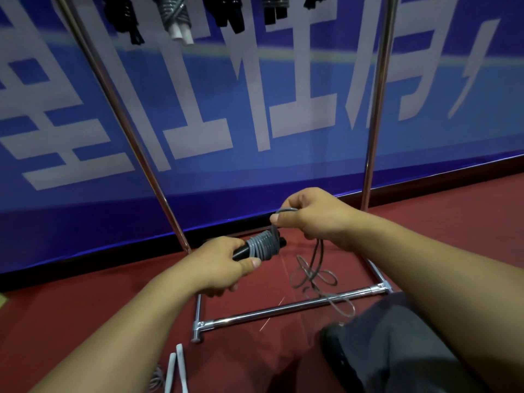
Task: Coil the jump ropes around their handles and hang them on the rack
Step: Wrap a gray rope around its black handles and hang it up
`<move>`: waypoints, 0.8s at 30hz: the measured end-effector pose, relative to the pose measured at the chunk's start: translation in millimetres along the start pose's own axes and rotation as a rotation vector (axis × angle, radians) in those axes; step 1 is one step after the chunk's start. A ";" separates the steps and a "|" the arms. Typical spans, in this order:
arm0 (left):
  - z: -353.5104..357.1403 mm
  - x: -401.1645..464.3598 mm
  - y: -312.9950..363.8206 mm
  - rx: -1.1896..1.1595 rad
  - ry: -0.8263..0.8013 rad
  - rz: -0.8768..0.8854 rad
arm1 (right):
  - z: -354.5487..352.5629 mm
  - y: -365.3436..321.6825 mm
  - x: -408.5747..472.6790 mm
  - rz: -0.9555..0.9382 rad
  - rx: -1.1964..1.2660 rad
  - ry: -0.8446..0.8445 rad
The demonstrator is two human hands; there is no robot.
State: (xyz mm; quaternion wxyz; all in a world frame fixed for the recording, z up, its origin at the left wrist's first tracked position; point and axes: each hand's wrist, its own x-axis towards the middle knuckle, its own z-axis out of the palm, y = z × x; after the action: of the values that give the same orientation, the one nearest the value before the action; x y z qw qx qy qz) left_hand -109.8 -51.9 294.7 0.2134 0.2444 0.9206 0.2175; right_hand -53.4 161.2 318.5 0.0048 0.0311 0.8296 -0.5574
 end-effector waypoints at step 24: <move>-9.8 -22.7 17.8 -0.131 -0.066 0.244 | 0.0 14.8 16.0 -0.178 -0.390 0.293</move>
State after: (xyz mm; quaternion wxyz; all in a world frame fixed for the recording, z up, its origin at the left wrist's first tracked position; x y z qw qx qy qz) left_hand -90.4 -53.1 318.2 0.2309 0.3471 0.8603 0.2933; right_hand -68.5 167.5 304.2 -0.1587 0.0370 0.9127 -0.3748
